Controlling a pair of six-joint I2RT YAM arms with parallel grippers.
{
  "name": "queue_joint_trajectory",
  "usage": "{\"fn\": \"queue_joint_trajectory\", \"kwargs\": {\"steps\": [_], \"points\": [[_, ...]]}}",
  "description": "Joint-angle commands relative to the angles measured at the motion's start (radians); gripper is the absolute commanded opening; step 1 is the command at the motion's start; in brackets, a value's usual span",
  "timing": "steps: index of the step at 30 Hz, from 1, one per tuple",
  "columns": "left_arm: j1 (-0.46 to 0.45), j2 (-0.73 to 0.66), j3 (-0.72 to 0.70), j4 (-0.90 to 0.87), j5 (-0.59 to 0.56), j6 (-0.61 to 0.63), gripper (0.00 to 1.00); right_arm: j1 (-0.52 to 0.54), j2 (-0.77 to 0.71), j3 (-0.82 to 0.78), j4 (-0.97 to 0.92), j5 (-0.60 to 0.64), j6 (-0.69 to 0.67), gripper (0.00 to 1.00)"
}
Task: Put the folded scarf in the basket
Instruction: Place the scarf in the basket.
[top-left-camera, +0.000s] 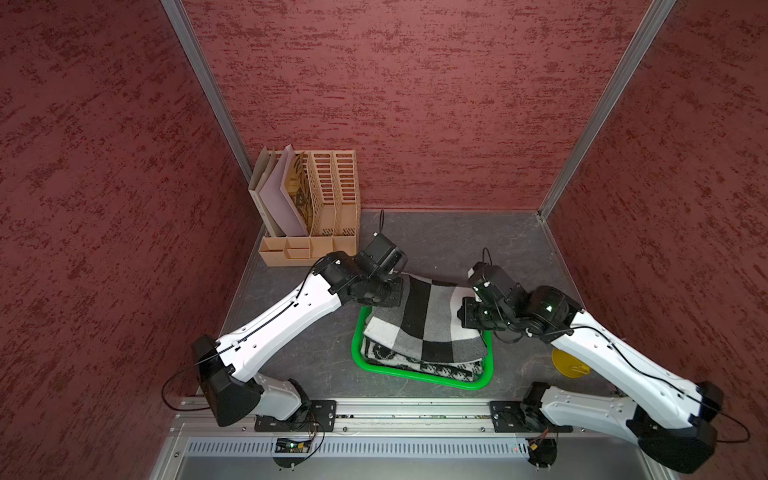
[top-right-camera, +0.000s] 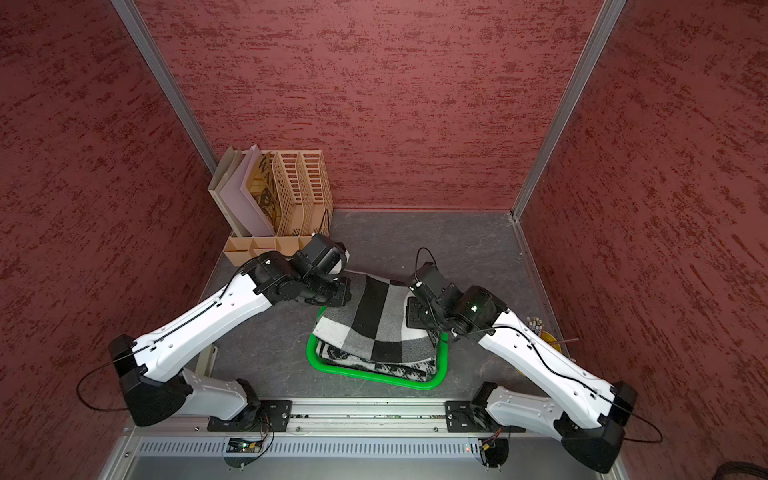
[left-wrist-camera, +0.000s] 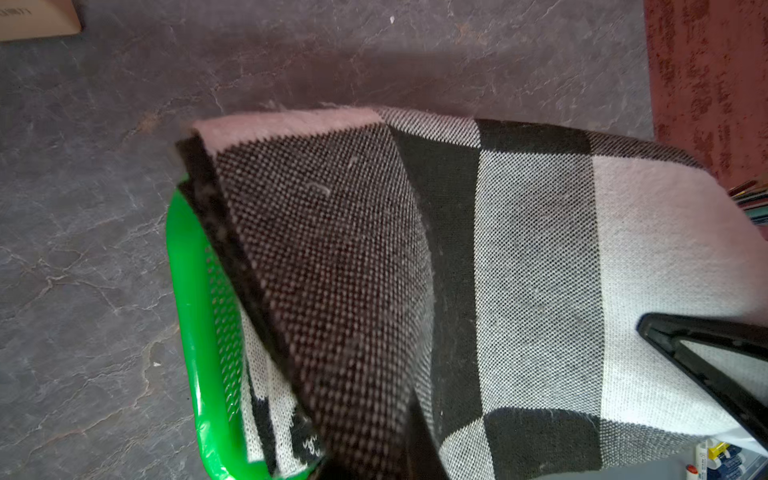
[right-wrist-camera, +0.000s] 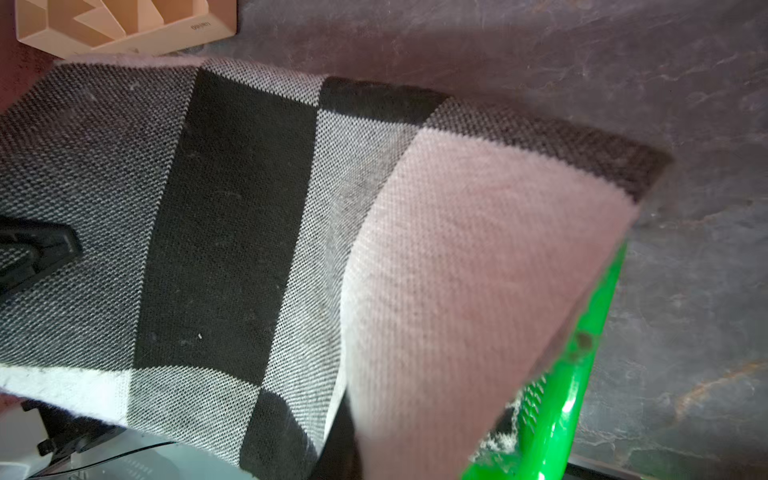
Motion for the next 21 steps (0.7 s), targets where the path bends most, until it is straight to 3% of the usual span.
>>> {"fn": "queue_joint_trajectory", "kwargs": {"steps": [1, 10, 21], "points": [[-0.018, -0.02, -0.03, 0.052, -0.054, -0.039, 0.0, 0.022, -0.018, -0.019, 0.005, 0.076, 0.05, 0.0], [-0.036, -0.03, -0.112, 0.072, -0.128, -0.064, 0.0, 0.021, 0.001, -0.057, 0.008, 0.124, 0.037, 0.0], [-0.037, -0.025, -0.155, 0.076, -0.137, -0.062, 0.0, 0.021, 0.002, -0.12, 0.026, 0.138, 0.059, 0.0]]}}
